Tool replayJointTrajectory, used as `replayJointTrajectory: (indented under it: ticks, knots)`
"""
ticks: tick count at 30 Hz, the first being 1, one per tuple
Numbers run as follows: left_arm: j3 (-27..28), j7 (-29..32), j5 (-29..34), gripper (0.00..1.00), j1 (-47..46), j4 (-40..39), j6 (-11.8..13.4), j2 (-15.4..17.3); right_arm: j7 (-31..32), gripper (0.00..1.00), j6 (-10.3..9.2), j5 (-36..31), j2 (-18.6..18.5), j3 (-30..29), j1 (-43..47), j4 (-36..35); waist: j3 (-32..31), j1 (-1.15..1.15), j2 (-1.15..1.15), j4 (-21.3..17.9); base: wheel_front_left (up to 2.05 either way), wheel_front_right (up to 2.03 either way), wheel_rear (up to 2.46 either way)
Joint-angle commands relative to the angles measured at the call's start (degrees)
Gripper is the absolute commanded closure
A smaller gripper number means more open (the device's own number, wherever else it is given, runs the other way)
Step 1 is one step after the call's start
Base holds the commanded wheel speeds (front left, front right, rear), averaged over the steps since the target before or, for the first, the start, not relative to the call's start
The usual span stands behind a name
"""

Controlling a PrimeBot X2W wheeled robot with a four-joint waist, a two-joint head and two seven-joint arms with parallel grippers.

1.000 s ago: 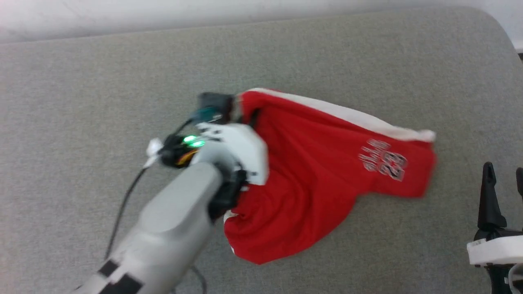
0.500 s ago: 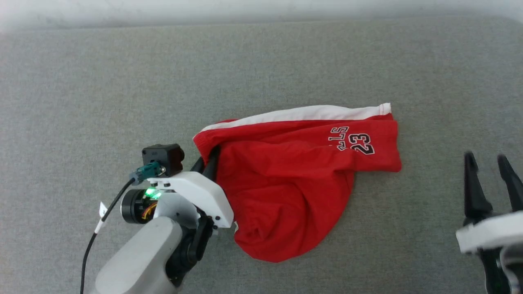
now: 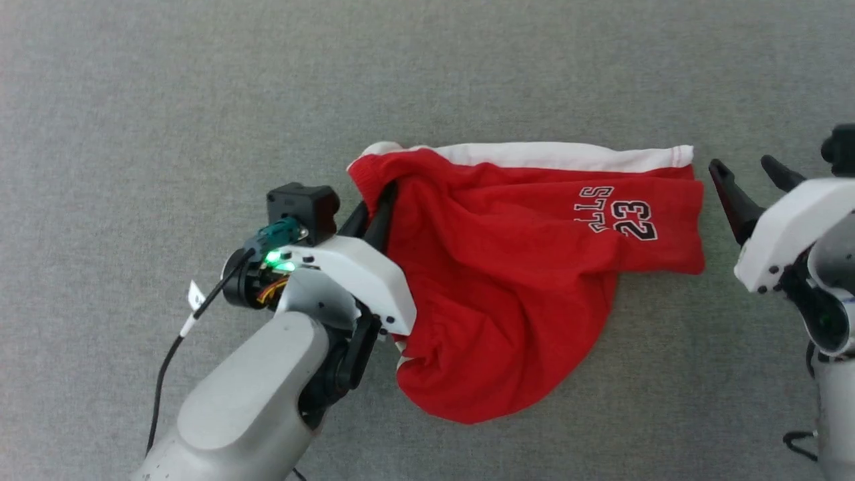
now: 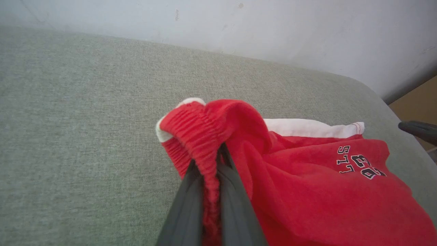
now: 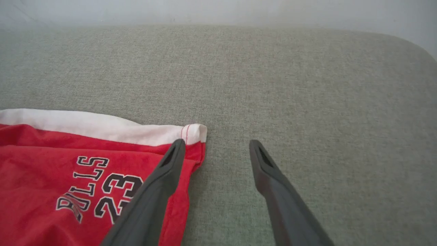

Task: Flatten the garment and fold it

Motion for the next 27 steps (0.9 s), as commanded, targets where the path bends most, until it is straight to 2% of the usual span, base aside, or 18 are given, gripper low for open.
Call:
replayJointTrajectory:
  ticks: [1,6,12,13,14,15,21,27]
  knots:
    - [-0.5,0.0,0.9,1.00,-1.4,0.3,0.0,-0.5,1.3,0.00,-0.04,0.1,-0.6,0.8,-1.9,1.6,2.0,-0.01,0.00,1.7,0.00,0.00,0.00]
    - [-1.2,-0.1,1.3,1.00,-2.7,1.3,-0.4,-1.6,4.4,0.00,-0.04,0.2,-0.6,2.3,-4.0,5.8,2.9,-0.01,0.00,2.8,0.00,0.00,0.00]
    - [-1.6,-0.3,1.1,1.00,-3.3,2.5,-1.0,-2.3,4.6,0.00,-0.04,-0.2,0.5,2.0,-5.4,10.7,3.3,-0.01,0.00,3.7,0.00,0.00,0.00]
    - [-1.6,-0.4,1.1,1.00,-3.4,2.7,-1.1,-2.4,4.5,0.46,-0.04,-0.1,0.9,1.6,-5.6,11.5,3.4,-0.01,0.00,3.8,0.00,0.00,0.00]
    - [-1.6,-0.5,1.1,1.00,-3.5,2.9,-1.1,-2.4,4.4,0.77,-0.04,0.0,1.3,1.1,-5.8,12.4,3.5,-0.01,0.00,3.8,0.00,0.00,0.00]
    - [-1.6,-0.5,1.1,1.00,-3.6,3.1,-1.2,-2.5,4.3,1.00,-0.04,-0.1,1.5,0.7,-6.1,13.0,3.6,-0.01,0.00,3.9,0.00,0.00,0.00]
    - [-0.3,-2.2,1.1,1.00,-4.2,3.8,-1.2,-1.8,0.1,1.00,-0.04,0.0,1.4,0.3,-7.9,12.7,2.4,-0.01,0.00,3.3,0.00,0.00,0.00]
    - [1.4,-4.7,1.0,1.00,-4.8,4.2,-2.1,-0.8,-5.4,1.00,-0.04,2.5,1.1,1.2,-9.3,10.9,-3.1,-0.01,0.00,2.1,0.00,0.00,0.00]
